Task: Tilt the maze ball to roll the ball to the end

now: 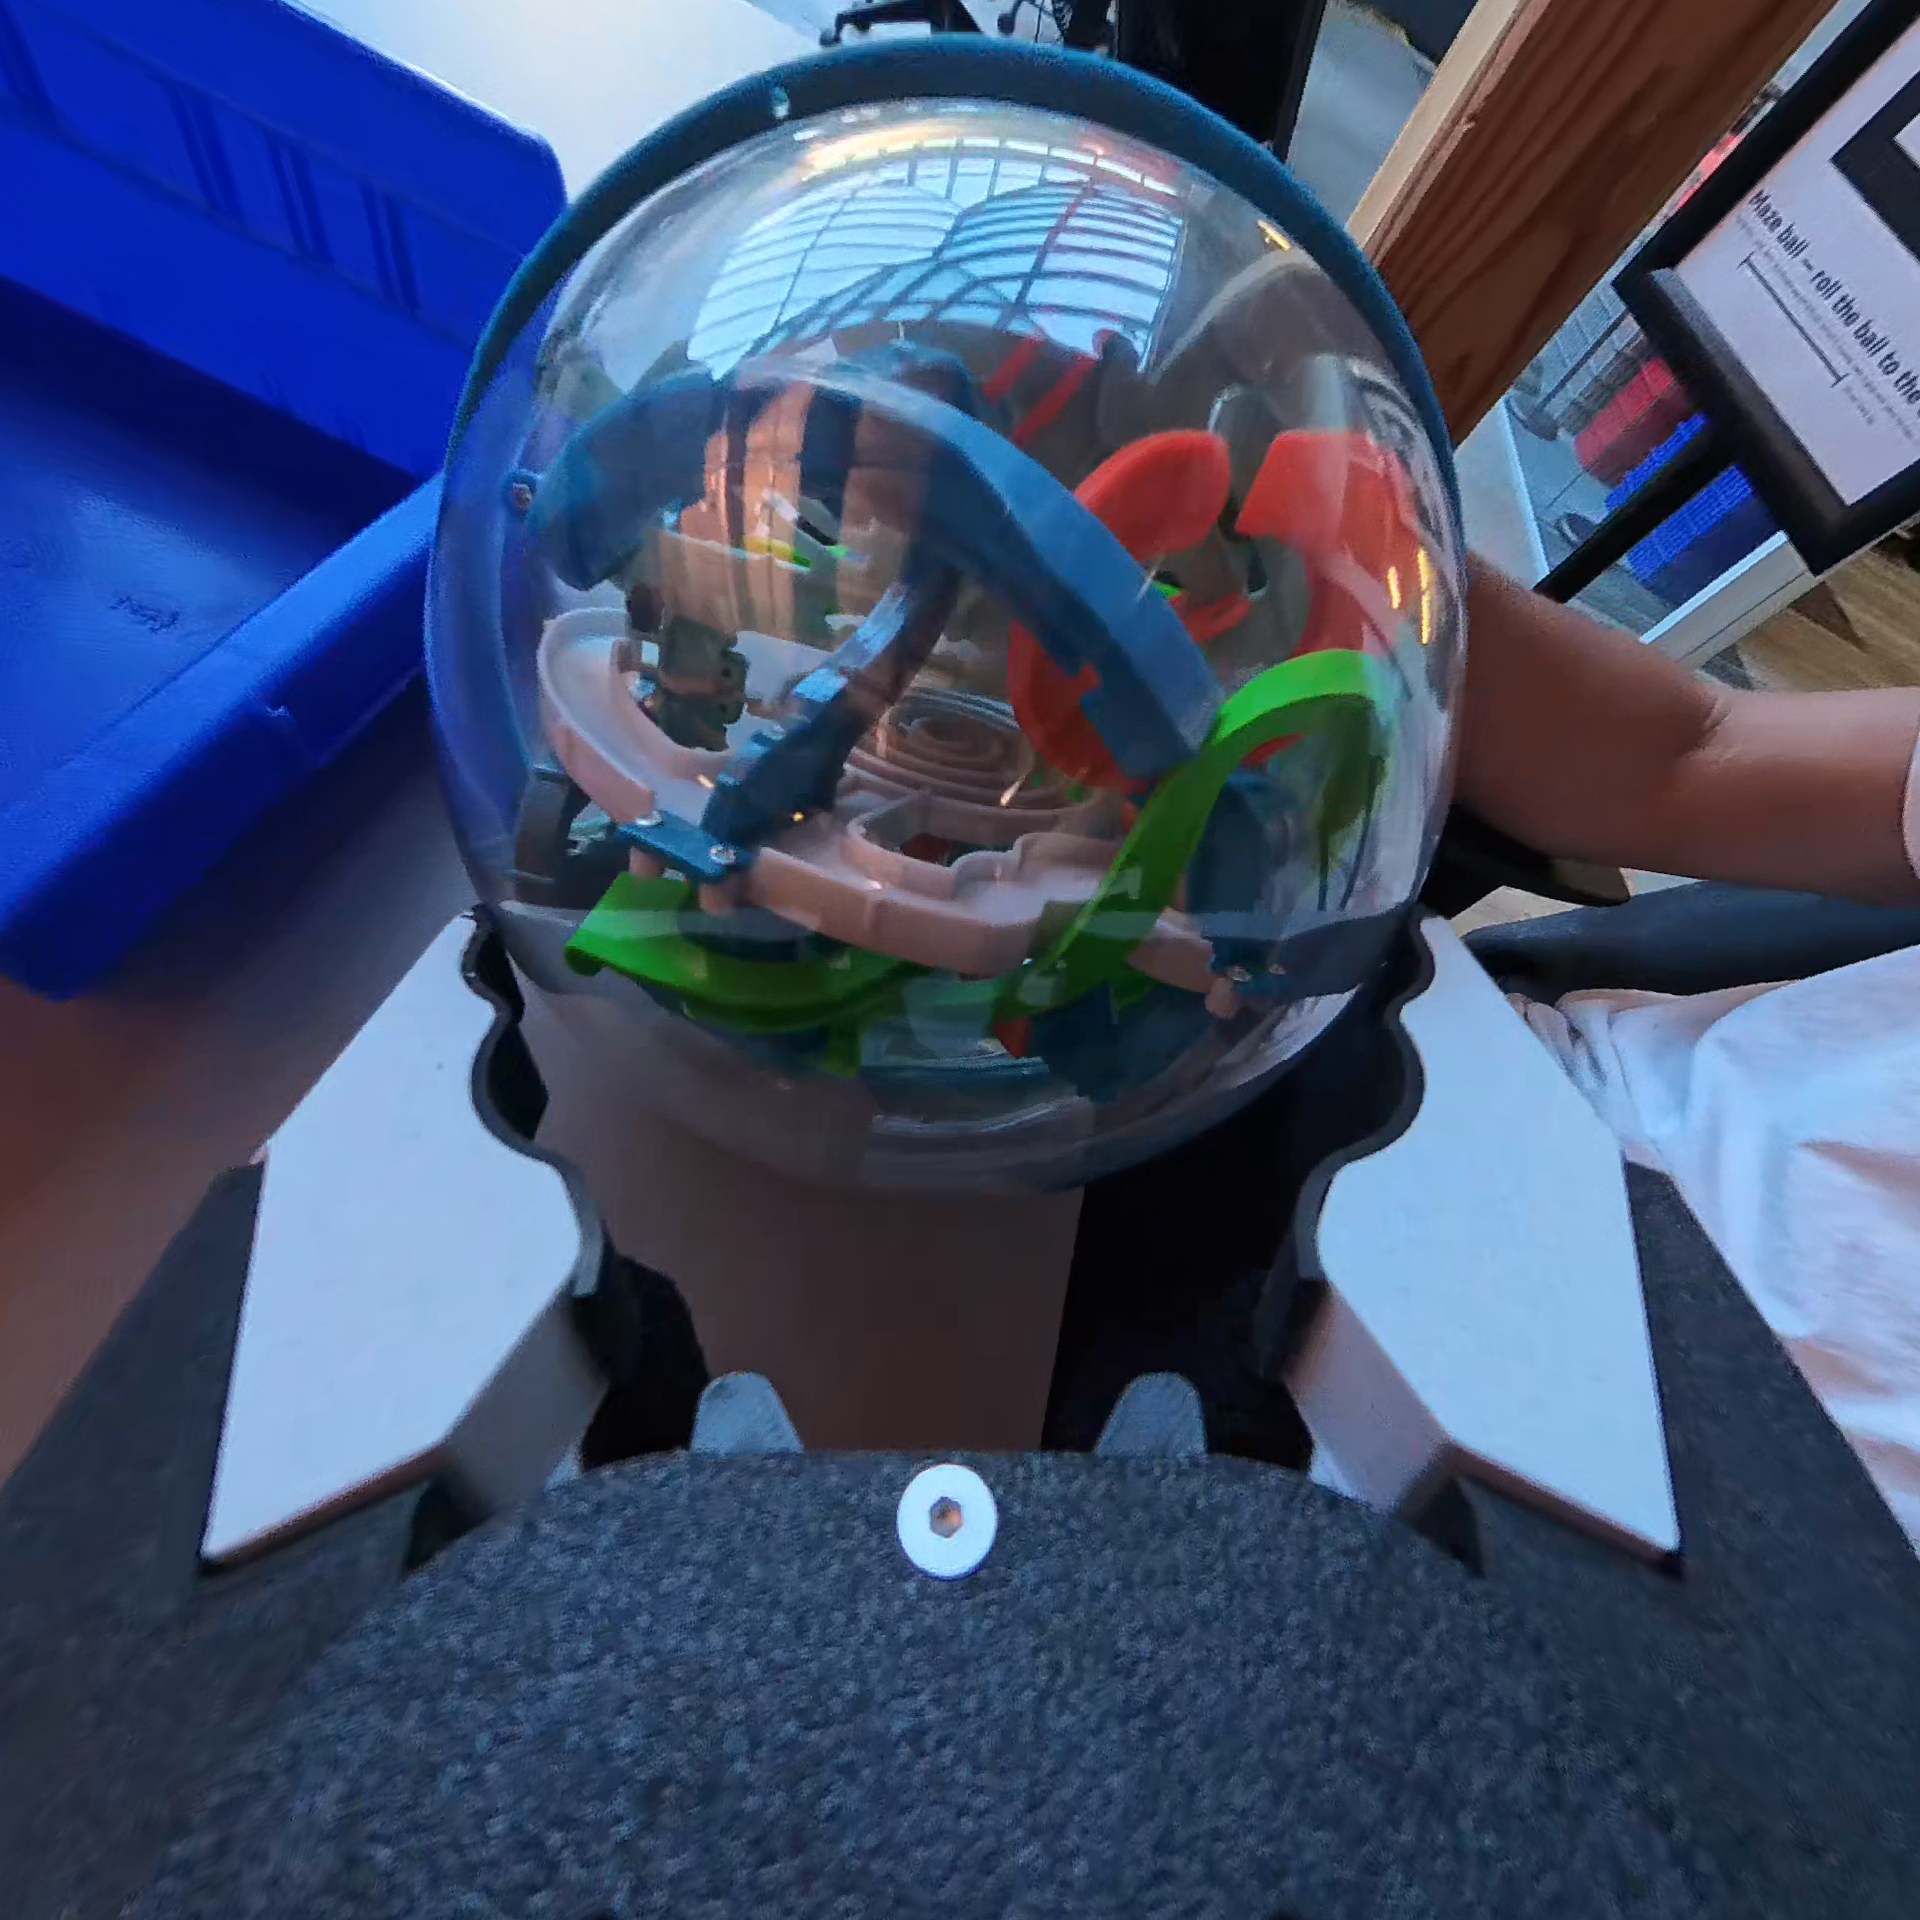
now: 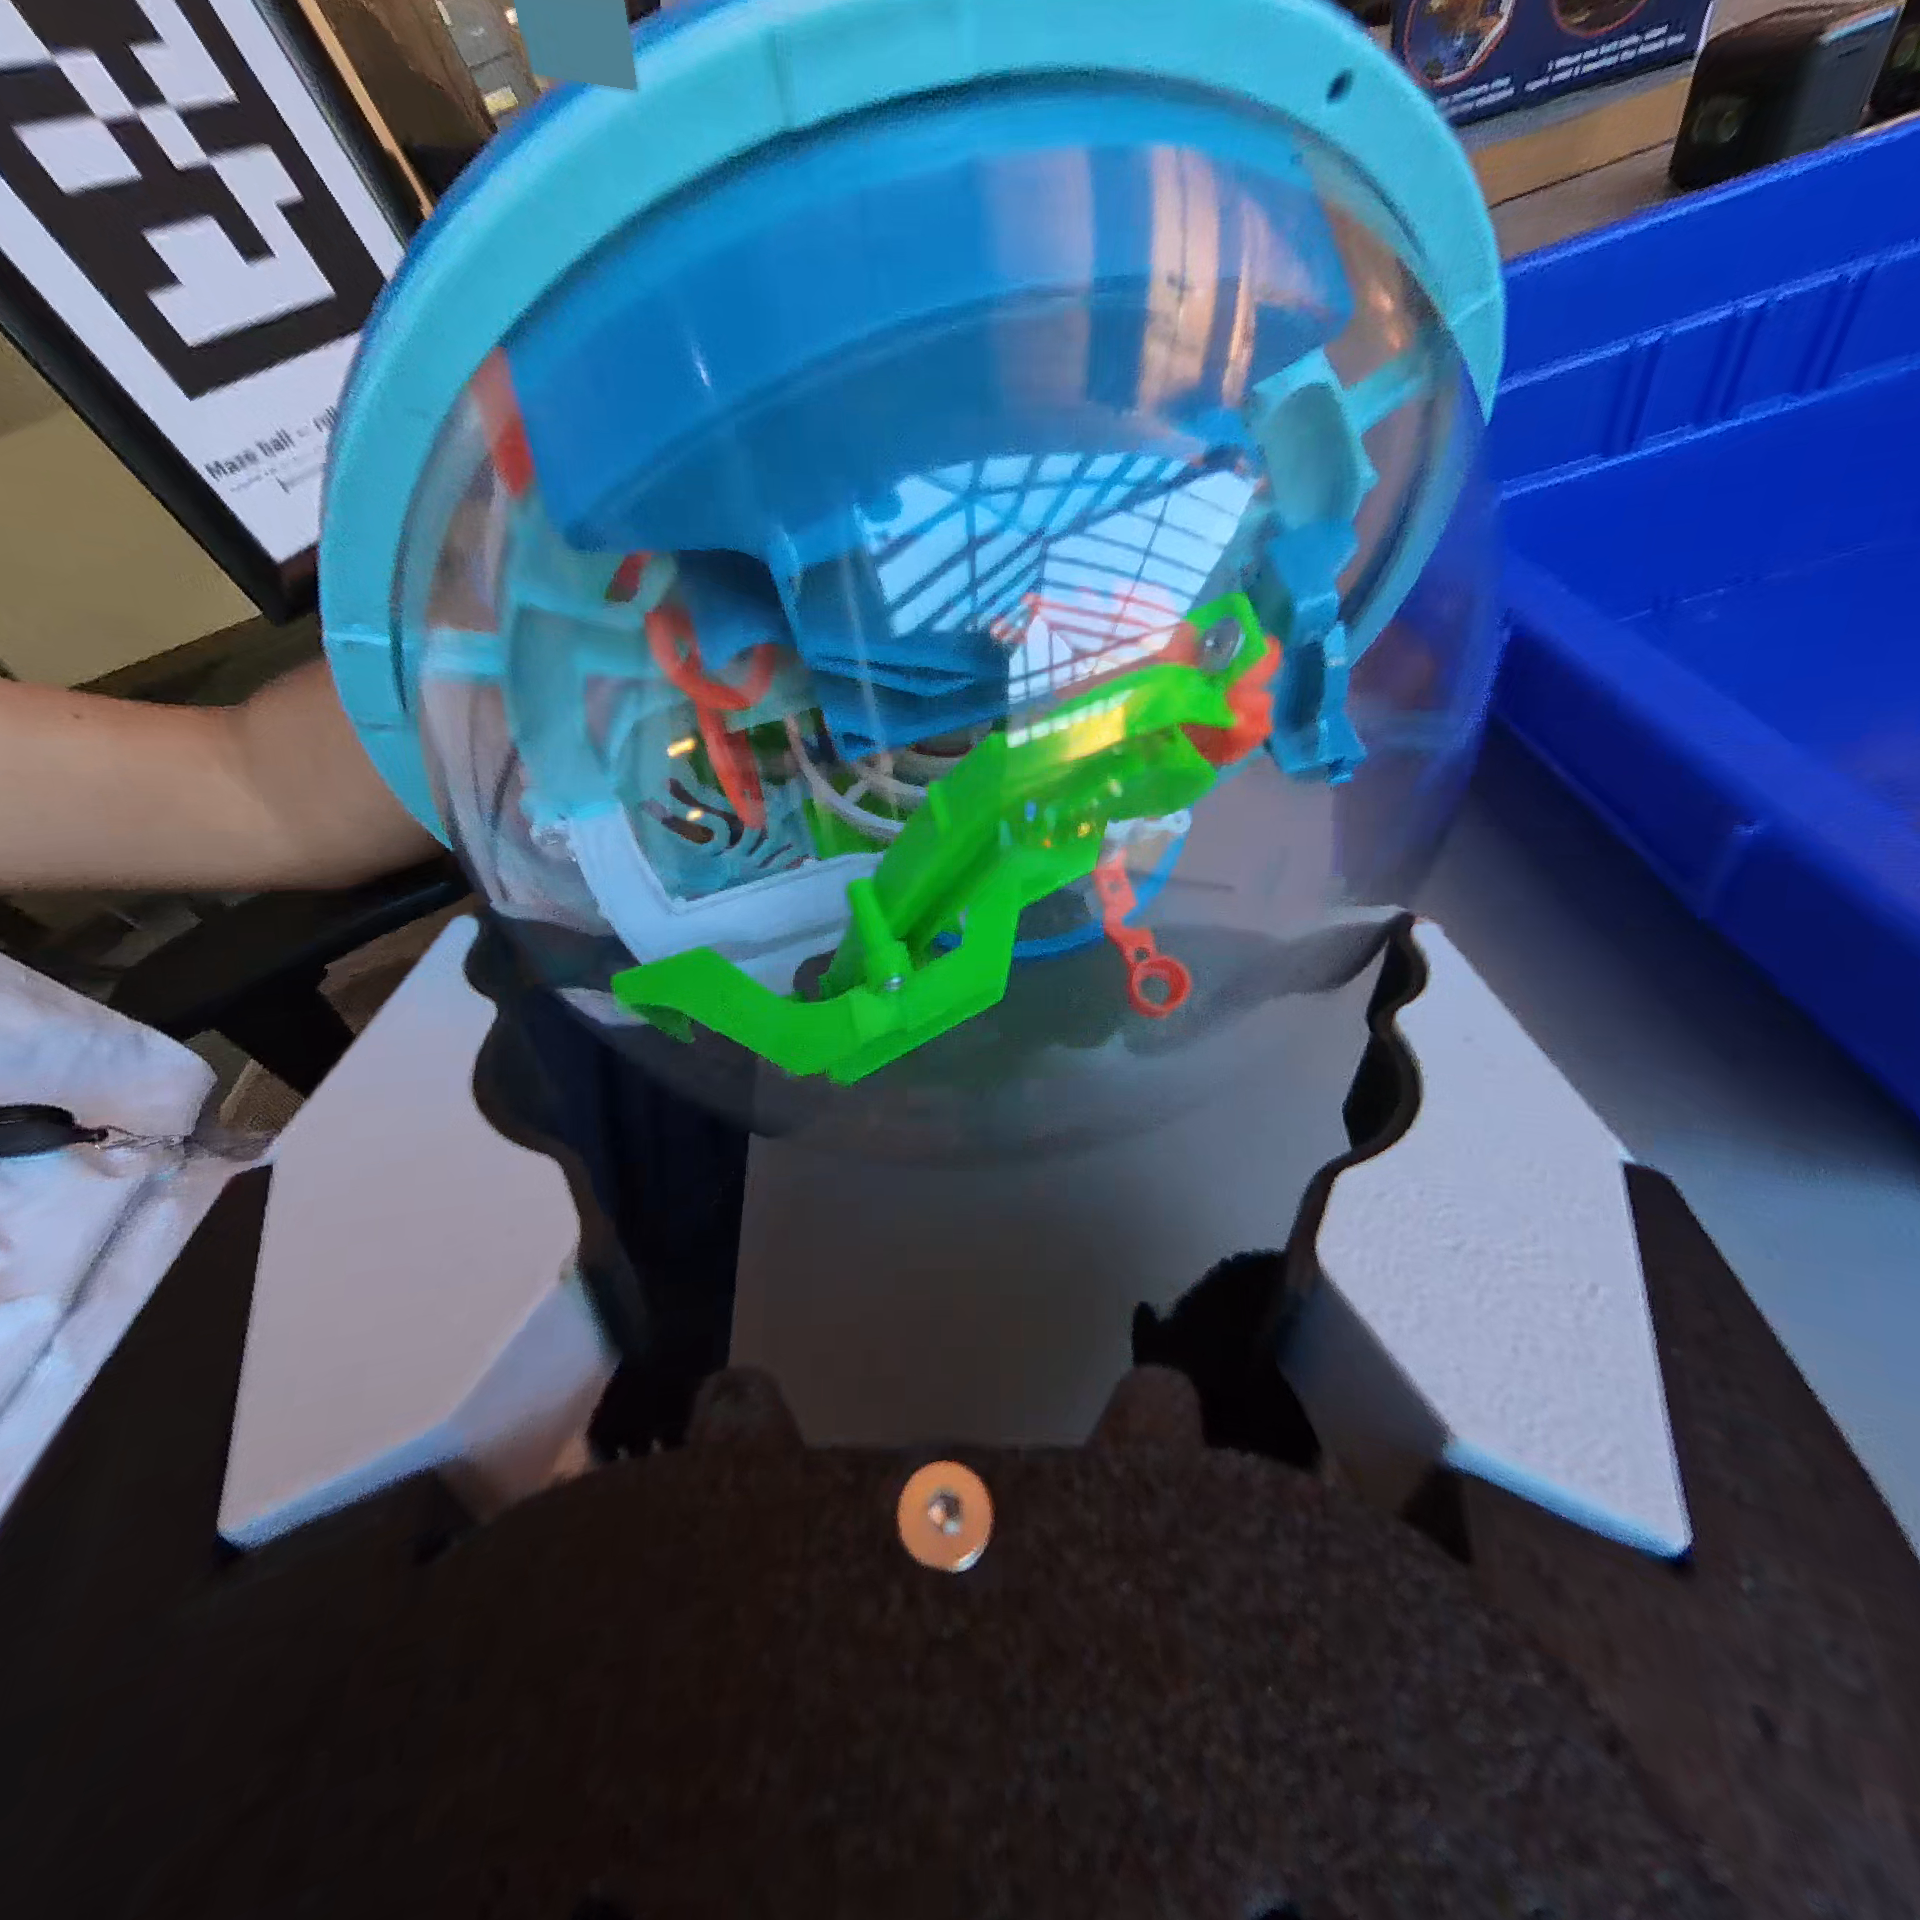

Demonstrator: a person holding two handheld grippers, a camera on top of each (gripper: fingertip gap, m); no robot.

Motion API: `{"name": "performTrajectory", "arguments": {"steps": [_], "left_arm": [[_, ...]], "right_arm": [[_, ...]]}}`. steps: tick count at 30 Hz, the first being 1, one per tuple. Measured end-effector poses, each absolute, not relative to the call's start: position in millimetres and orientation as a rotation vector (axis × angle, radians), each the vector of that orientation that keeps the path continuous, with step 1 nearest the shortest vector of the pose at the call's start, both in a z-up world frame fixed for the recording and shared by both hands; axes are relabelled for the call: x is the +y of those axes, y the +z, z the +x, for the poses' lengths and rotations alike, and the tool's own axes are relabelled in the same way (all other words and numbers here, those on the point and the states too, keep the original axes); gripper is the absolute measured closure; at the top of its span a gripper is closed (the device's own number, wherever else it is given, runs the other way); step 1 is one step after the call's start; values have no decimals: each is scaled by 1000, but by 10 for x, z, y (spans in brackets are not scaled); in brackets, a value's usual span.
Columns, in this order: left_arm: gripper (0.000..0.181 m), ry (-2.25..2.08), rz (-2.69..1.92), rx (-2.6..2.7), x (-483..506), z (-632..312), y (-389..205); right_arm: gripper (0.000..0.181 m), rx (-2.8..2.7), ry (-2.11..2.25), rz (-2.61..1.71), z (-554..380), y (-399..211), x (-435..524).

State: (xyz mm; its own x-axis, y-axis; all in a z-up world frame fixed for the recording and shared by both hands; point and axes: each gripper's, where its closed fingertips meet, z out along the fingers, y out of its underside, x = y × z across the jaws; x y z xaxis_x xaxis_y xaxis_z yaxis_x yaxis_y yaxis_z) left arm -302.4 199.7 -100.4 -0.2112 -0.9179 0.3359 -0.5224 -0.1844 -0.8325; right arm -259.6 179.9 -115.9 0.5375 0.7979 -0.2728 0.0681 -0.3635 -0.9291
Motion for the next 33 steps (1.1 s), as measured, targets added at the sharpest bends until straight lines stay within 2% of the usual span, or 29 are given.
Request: {"name": "performTrajectory", "arguments": {"steps": [7,14,26,33], "left_arm": [[26,-1619,-1590,1665,1734,-2972,-781],[27,-1800,-1517,1621,1528,-2923,-530],[27,-1871,-1528,1664,1385,-2863,-631],[26,-1937,-1703,1780,1155,-2768,-1033]], "right_arm": [[27,-591,879,-1558,-2496,-250,1742],[27,-525,839,-1577,-2491,132,1613],[27,-500,838,-1566,-2462,210,1607],[27,-456,932,-1722,-2347,-116,1638]]}}
